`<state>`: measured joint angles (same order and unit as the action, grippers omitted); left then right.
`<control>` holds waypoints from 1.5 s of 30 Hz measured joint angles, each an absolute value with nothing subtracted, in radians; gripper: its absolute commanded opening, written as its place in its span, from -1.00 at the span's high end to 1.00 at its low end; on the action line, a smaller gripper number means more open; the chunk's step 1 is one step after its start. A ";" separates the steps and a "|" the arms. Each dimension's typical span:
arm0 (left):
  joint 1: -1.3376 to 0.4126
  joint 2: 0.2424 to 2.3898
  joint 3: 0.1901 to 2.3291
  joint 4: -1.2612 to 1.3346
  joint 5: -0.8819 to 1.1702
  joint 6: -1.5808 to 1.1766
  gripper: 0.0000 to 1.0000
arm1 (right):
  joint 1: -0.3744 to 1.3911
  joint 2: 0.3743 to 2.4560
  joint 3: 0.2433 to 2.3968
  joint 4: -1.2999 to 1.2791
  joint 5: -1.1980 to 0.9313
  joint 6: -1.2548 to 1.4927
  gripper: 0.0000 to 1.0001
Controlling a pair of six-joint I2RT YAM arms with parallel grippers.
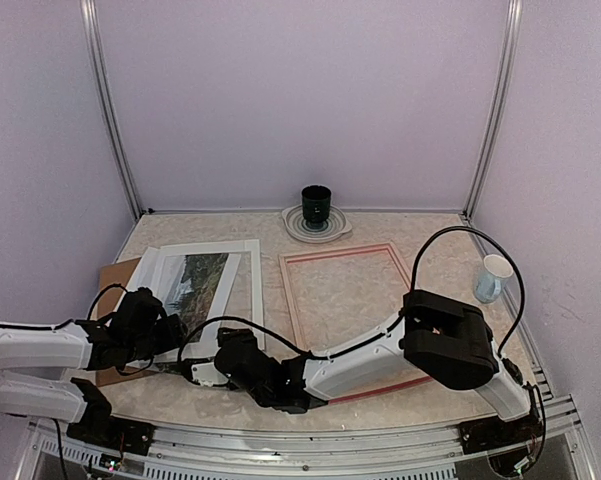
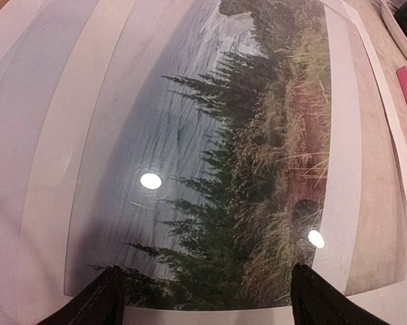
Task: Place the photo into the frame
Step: Pick up the glass panel from the mat board.
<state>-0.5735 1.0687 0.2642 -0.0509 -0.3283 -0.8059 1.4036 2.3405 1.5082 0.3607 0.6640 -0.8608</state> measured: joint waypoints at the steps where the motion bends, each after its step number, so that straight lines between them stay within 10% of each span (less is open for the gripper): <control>1: -0.574 1.070 0.264 -0.050 -0.328 -0.806 -0.66 | 1.404 2.341 1.505 0.373 0.669 -0.868 -0.31; 26: -0.580 1.062 0.266 -0.050 -0.321 -0.802 -0.79 | 1.396 2.341 1.481 0.386 0.636 -0.901 0.81; 45: -0.814 0.754 0.368 -0.194 -0.425 -0.644 -0.98 | 1.329 2.156 1.422 0.186 0.458 -0.739 0.93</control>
